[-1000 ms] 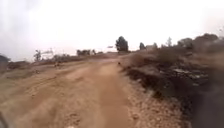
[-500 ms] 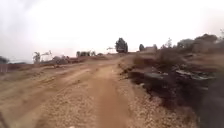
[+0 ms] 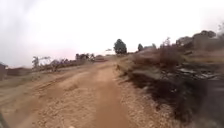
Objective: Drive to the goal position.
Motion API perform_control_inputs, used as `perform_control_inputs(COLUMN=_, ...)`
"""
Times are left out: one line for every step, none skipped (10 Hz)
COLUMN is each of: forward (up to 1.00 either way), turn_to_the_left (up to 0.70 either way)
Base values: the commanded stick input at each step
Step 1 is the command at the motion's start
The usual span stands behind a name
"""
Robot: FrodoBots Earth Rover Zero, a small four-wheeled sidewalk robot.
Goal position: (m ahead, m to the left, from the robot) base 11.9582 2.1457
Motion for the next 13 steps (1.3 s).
perform_control_inputs(forward=0.50, turn_to_the_left=0.00)
perform_control_inputs(forward=0.50, turn_to_the_left=0.00)
perform_control_inputs(forward=0.50, turn_to_the_left=0.00)
perform_control_inputs(forward=0.50, turn_to_the_left=0.00)
perform_control_inputs(forward=0.50, turn_to_the_left=0.00)
perform_control_inputs(forward=0.50, turn_to_the_left=0.00)
perform_control_inputs(forward=0.50, turn_to_the_left=0.00)
perform_control_inputs(forward=0.50, turn_to_the_left=0.00)
perform_control_inputs(forward=0.50, turn_to_the_left=0.00)
perform_control_inputs(forward=0.50, turn_to_the_left=0.00)
perform_control_inputs(forward=0.50, turn_to_the_left=0.00)
perform_control_inputs(forward=0.50, turn_to_the_left=0.00)
perform_control_inputs(forward=0.50, turn_to_the_left=0.00)
